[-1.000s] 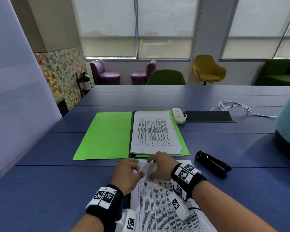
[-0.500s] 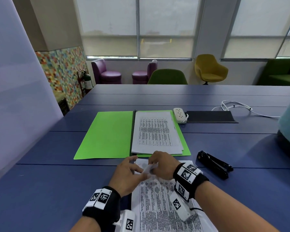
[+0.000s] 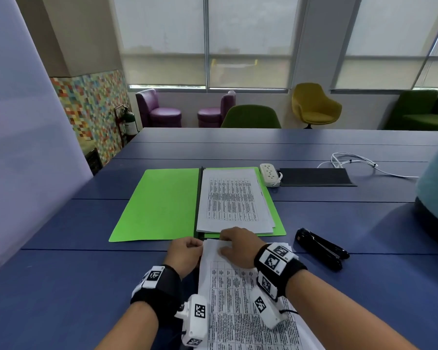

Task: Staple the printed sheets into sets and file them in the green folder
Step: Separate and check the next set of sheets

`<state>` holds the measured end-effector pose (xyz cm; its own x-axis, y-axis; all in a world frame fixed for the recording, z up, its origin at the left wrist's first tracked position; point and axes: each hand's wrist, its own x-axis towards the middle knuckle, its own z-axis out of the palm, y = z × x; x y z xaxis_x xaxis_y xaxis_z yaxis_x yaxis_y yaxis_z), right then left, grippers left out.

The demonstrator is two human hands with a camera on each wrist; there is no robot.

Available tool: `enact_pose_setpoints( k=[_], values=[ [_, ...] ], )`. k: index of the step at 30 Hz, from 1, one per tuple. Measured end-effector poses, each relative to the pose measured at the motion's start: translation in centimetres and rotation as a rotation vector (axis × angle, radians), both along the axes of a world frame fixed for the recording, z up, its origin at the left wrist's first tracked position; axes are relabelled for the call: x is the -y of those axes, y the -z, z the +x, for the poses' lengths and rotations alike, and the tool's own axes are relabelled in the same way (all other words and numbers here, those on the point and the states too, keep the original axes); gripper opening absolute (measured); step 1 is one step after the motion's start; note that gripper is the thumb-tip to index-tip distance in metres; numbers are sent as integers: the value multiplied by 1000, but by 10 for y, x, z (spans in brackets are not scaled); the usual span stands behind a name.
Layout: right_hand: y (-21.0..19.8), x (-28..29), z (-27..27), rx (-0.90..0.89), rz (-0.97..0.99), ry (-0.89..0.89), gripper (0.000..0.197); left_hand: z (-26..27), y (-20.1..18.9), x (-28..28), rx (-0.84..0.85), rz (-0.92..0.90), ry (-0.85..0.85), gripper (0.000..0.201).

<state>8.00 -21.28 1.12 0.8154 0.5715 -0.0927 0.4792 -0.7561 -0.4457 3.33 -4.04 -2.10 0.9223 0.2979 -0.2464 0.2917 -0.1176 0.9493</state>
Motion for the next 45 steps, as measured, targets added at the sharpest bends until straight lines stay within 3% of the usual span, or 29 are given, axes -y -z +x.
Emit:
enact_pose_setpoints(
  k=[4,9,11,14,21,29,32,34,37,38,40,41,43,45],
  values=[
    [-3,-9,7,2,-78,32,6,-2,5,4,51,47,-6,16],
    [-5,-14,9,-8,-48,56,14,0,1,10,6,-62,-39,31],
    [-6,-14,8,5,-33,57,17,-2,-2,11,-13,1,33,39],
    [-7,-12,8,9,-39,47,17,-4,-2,15,14,111,150,26],
    [-8,13,11,-45,-64,90,16,-9,-2,17,77,107,115,9],
    [-9,25,12,1,-9,122,15,0,-6,21,258,390,13,23],
    [-19,26,15,41,67,154,13,1,-4,20,314,255,-41,32],
    [-26,37,21,-5,156,238,15,1,-9,16,308,101,-119,27],
    [-26,65,32,-233,401,386,23,3,-16,4,323,-117,-214,20],
    [-23,73,33,-323,526,435,33,6,-16,1,325,-172,-228,19],
    [-15,85,34,-498,819,531,71,10,-15,-3,319,-276,-234,15],
    [-10,88,31,-585,959,557,78,12,-16,-3,306,-309,-237,14],
    [-3,89,20,-706,1088,523,66,15,-16,2,286,-375,-257,17],
    [6,85,8,-757,1032,465,69,16,-19,8,297,-413,-255,22]
  ],
)
